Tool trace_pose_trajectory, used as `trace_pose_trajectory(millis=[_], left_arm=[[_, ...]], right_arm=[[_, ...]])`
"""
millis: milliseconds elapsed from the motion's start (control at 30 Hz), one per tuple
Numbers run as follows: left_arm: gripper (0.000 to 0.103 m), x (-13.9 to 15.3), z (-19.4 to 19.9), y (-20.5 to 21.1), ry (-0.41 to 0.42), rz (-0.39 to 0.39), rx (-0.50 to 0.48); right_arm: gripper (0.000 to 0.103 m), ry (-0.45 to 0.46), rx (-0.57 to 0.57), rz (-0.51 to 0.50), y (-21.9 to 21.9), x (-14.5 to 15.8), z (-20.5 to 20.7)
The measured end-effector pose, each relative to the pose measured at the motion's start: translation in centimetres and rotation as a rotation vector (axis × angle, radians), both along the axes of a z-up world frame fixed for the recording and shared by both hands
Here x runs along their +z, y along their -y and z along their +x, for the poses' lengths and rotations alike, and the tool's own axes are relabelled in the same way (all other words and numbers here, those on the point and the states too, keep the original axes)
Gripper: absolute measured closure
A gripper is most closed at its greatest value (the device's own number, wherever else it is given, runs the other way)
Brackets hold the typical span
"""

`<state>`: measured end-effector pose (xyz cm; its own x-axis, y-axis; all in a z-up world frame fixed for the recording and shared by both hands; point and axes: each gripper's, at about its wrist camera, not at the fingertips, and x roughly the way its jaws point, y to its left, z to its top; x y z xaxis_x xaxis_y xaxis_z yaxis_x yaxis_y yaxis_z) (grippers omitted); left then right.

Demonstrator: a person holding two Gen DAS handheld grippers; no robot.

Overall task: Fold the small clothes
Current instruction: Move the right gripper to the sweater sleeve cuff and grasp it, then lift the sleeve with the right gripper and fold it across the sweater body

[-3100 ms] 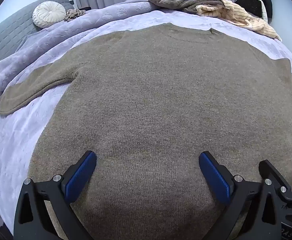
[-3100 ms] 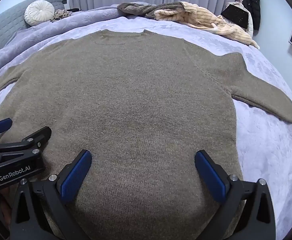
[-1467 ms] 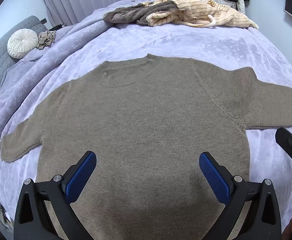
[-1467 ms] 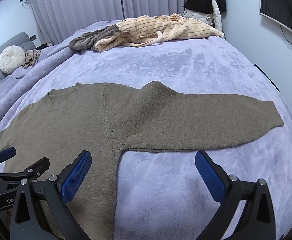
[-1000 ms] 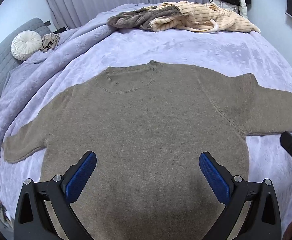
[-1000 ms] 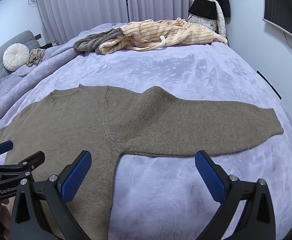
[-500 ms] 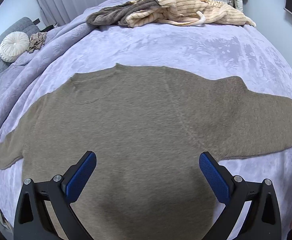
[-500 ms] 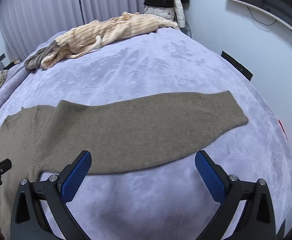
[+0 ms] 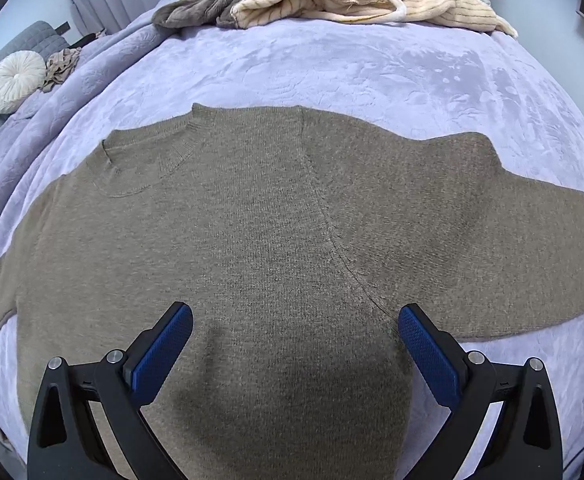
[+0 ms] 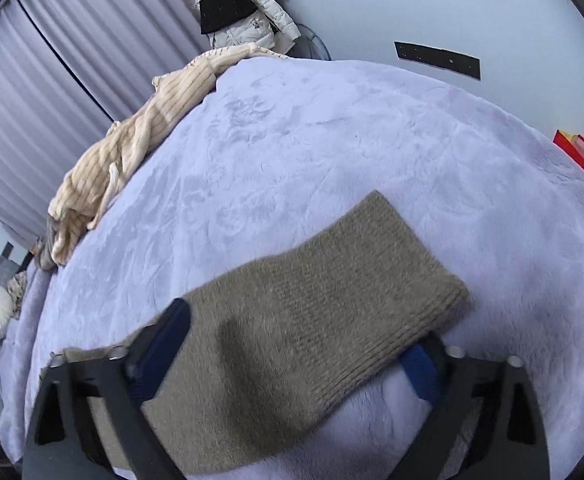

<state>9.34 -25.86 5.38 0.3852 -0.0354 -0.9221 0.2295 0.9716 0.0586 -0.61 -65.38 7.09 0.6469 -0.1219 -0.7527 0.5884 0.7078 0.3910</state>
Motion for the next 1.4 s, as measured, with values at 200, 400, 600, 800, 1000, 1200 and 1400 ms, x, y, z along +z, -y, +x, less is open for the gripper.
trace_pose_trajectory(millis=[200, 400, 600, 800, 1000, 1200, 1400], left_arm=[[0.000, -1.1, 1.1, -0.2, -0.038, -0.033, 0.036], [0.000, -2.2, 1.7, 1.0, -0.054, -0.023, 0.021], [0.000, -1.7, 3.8, 1.9, -0.039, -0.058, 0.035], [0.000, -2.6, 5.8, 4.0, -0.056, -0.081, 0.023], [0.000, -2.2, 4.3, 6.8, -0.010, 0.032, -0.102], [0.000, -0.2, 2.8, 5.5, -0.006, -0.025, -0.107], [0.000, 2.1, -0.7, 1.9, 0.078, -0.021, -0.132]], right_arm=[[0.096, 0.137, -0.022, -0.043, -0.4, 3.1, -4.9], [0.095, 0.133, -0.026, -0.084, -1.2, 2.9, -7.0], [0.070, 0.112, -0.066, 0.034, 0.9, 0.6, -7.2], [0.080, 0.104, -0.057, 0.066, 1.6, -0.3, -6.7], [0.097, 0.124, -0.069, -0.024, -1.1, 1.7, -9.5], [0.097, 0.110, -0.004, -0.166, -4.7, 6.1, -8.4], [0.097, 0.103, 0.040, -0.238, -8.5, 9.9, -6.4]])
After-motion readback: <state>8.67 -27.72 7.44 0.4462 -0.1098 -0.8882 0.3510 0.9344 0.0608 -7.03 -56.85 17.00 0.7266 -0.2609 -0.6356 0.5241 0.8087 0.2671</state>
